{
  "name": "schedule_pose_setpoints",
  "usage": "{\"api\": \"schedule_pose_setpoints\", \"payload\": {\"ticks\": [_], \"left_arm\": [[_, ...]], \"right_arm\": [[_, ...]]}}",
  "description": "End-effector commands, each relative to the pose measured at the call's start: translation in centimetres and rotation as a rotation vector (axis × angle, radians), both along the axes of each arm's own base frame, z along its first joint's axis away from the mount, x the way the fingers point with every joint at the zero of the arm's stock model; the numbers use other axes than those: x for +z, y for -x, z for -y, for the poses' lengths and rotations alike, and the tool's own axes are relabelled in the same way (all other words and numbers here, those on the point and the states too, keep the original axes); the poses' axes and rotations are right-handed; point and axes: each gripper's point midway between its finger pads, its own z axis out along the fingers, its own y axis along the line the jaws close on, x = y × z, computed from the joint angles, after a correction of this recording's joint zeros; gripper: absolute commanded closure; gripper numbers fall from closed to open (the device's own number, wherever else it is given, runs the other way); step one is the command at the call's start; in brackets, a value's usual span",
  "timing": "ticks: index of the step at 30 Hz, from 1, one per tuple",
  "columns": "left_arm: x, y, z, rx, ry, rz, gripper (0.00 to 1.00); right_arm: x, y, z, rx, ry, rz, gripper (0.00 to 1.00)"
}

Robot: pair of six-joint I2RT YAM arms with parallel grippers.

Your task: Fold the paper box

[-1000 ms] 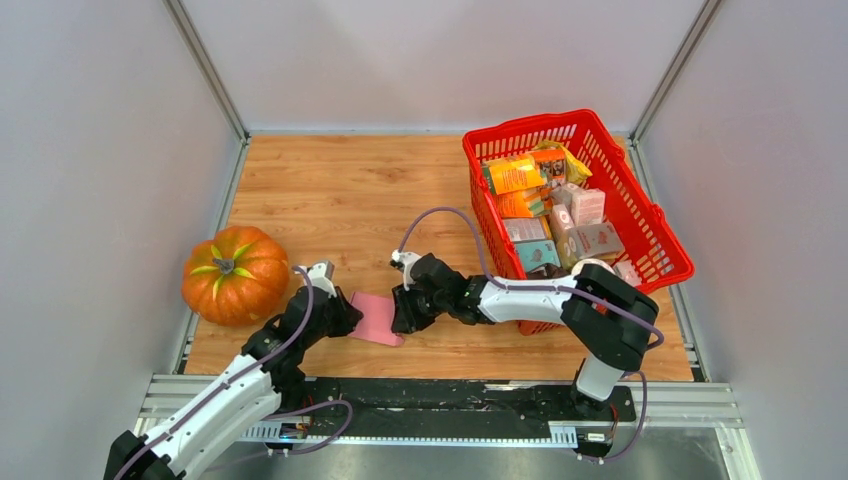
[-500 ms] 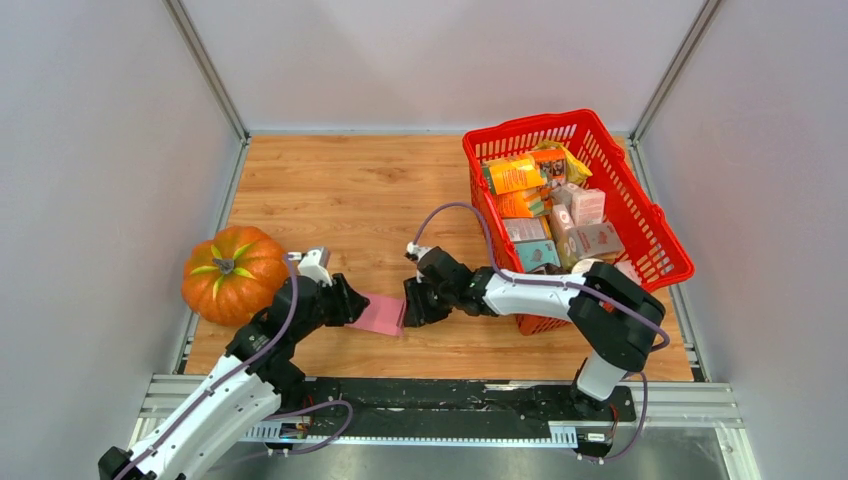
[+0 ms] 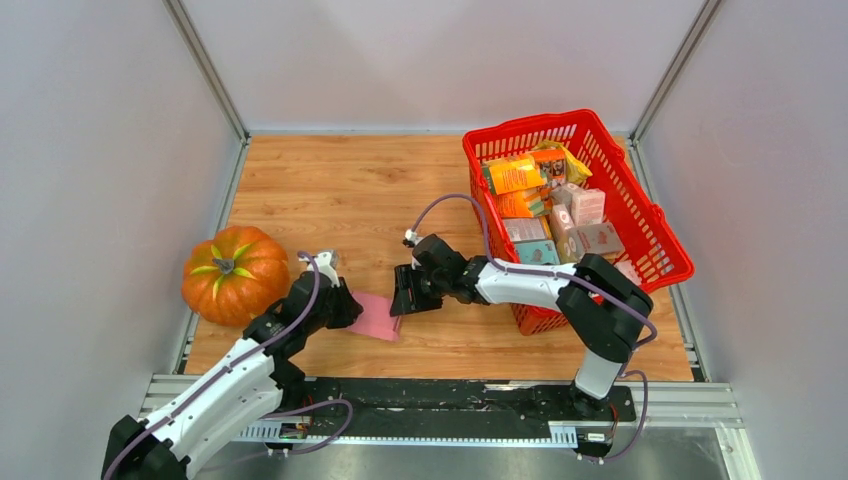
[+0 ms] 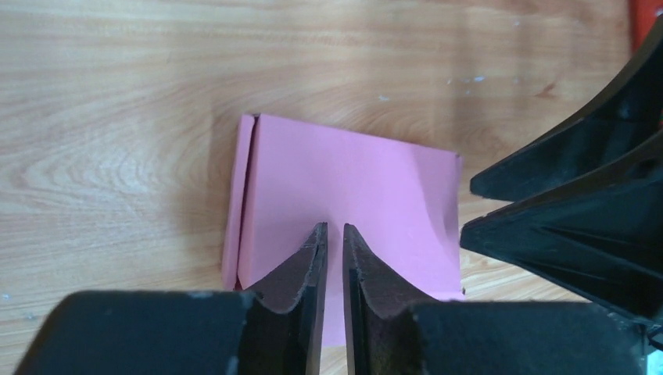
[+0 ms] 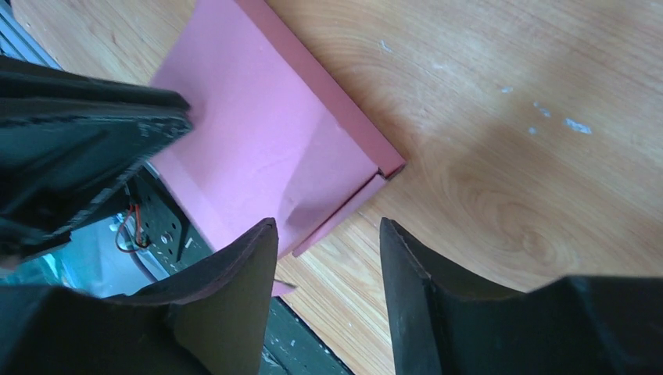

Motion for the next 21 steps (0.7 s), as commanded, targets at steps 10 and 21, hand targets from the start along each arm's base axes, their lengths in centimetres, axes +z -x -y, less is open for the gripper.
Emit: {"api": "schedule_pose_setpoints", "payload": {"ticks": [10, 21], "left_arm": [[-0.6, 0.1, 0.4, -0.001, 0.07, 0.052, 0.84], [2.7, -0.3, -1.9, 0.127, 0.033, 0.08, 0.42]], "right_arm": [[-0.8, 0.1, -1.7, 0.001, -0.048, -0.043, 0.59], [-2.1, -0.5, -0.8, -0.048, -0.063, -0.053, 0.8]]}}
